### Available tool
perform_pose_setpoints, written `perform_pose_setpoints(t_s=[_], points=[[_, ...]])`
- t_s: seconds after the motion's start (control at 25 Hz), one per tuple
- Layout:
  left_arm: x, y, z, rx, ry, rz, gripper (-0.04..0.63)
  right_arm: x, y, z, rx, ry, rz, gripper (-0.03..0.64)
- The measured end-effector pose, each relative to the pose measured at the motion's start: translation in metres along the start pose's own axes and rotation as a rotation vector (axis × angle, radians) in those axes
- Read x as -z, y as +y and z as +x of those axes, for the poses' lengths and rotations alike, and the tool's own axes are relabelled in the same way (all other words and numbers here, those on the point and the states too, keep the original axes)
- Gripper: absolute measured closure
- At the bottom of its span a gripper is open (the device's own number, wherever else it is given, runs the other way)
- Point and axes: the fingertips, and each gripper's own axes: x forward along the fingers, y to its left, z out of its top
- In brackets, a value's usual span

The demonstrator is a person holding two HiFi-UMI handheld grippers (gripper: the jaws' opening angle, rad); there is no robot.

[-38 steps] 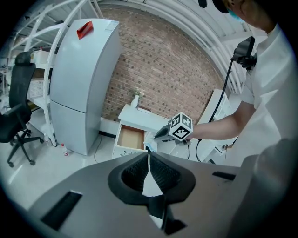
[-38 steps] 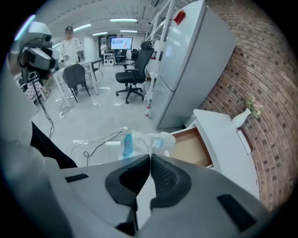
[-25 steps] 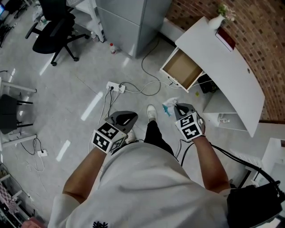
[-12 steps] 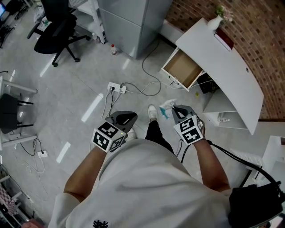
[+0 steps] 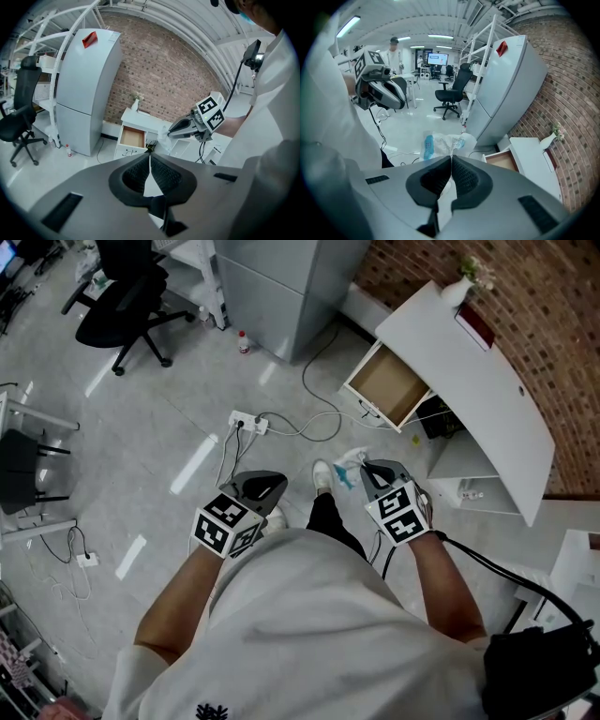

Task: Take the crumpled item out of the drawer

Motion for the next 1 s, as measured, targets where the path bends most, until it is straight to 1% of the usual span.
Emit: perform_pose_setpoints(t_s=[0.32, 1.0], points=[[0.002, -0.001, 0.000, 0.005, 0.007, -0.005, 0.568, -0.005, 0.002, 0.000, -0.011, -0.001, -0.006, 0.586], [0.006, -0.007, 0.003, 0.016, 0.013, 0.012, 0.568, -0.006, 0.007, -0.011, 0.002, -0.017, -0.008, 0.586]])
